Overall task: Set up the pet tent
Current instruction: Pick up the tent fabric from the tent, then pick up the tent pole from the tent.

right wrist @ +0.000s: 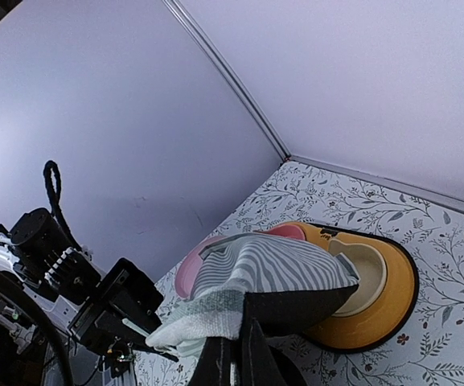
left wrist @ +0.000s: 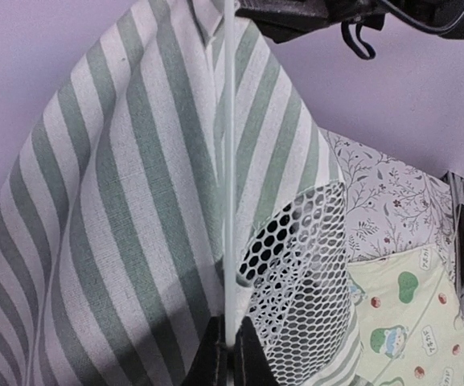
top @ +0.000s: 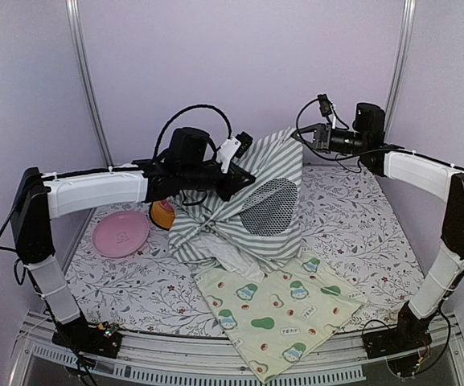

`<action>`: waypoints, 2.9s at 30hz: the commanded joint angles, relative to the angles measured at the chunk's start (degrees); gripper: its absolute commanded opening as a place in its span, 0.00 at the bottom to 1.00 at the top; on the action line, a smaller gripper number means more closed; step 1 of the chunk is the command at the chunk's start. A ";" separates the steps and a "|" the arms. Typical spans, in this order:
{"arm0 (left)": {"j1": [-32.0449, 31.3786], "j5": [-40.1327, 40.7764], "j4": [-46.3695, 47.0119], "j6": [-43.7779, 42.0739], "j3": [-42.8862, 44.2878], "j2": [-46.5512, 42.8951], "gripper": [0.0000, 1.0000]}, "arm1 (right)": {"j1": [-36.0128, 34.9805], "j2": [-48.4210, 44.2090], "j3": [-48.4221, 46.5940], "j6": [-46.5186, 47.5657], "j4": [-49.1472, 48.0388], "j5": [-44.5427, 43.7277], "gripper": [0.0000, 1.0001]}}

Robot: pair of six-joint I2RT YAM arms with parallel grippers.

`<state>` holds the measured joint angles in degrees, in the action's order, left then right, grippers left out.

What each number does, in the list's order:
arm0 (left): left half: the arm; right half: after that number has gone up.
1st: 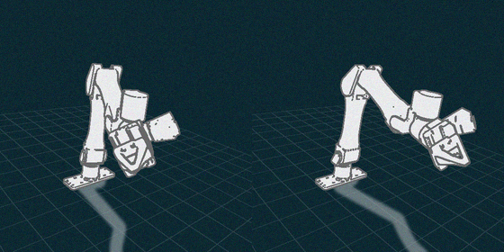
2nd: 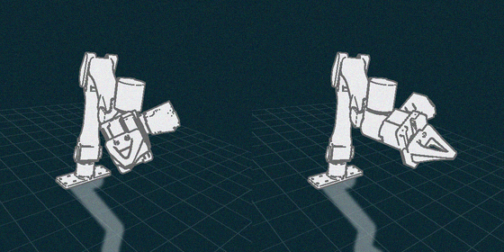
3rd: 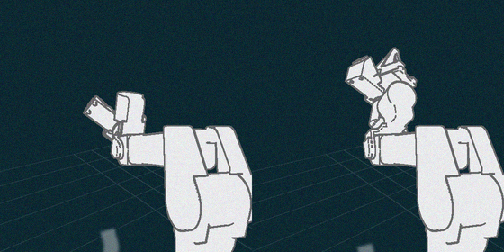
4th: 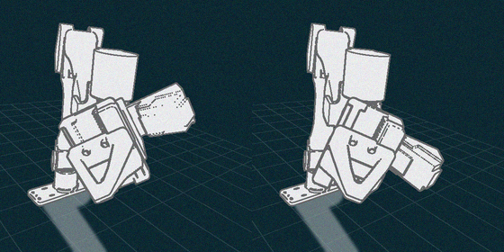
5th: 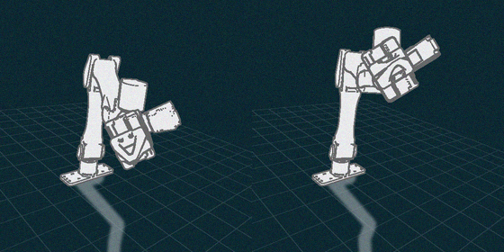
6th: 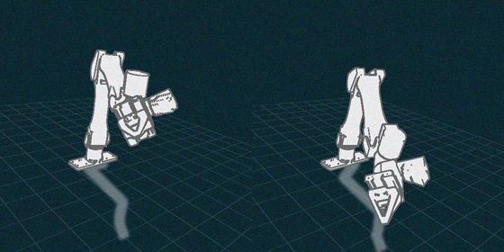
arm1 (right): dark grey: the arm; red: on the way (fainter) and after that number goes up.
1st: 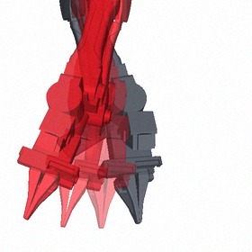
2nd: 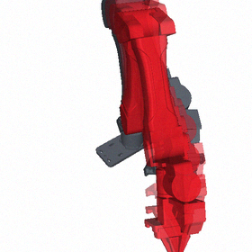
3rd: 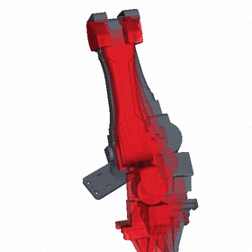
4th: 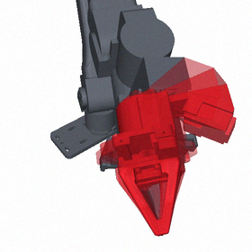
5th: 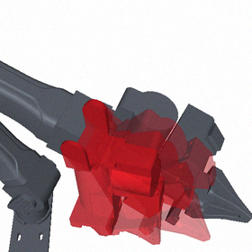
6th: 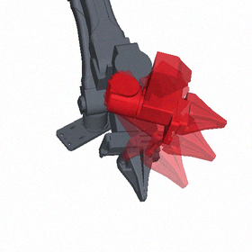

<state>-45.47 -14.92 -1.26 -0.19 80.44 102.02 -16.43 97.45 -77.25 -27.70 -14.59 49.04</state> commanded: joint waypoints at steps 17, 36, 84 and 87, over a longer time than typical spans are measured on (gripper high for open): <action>0.43 4.10 -8.30 1.03 3.90 2.75 0.35 | 0.69 1.79 -12.21 2.65 13.55 -1.56 0.00; -1.19 8.51 -7.42 -1.13 14.17 6.21 0.29 | -0.76 1.45 -13.10 4.59 16.56 -2.36 0.00; -5.01 21.39 8.07 -11.30 21.06 17.63 0.36 | -2.72 0.46 -14.59 3.88 20.78 -3.09 0.00; -4.69 22.32 7.37 -11.34 23.05 19.78 0.35 | -2.73 0.18 -14.68 3.88 21.10 -3.18 0.00</action>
<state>-51.00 6.70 7.92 -10.37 100.64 118.85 -18.44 100.12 -90.78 -23.77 6.28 45.52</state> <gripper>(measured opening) 0.353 0.032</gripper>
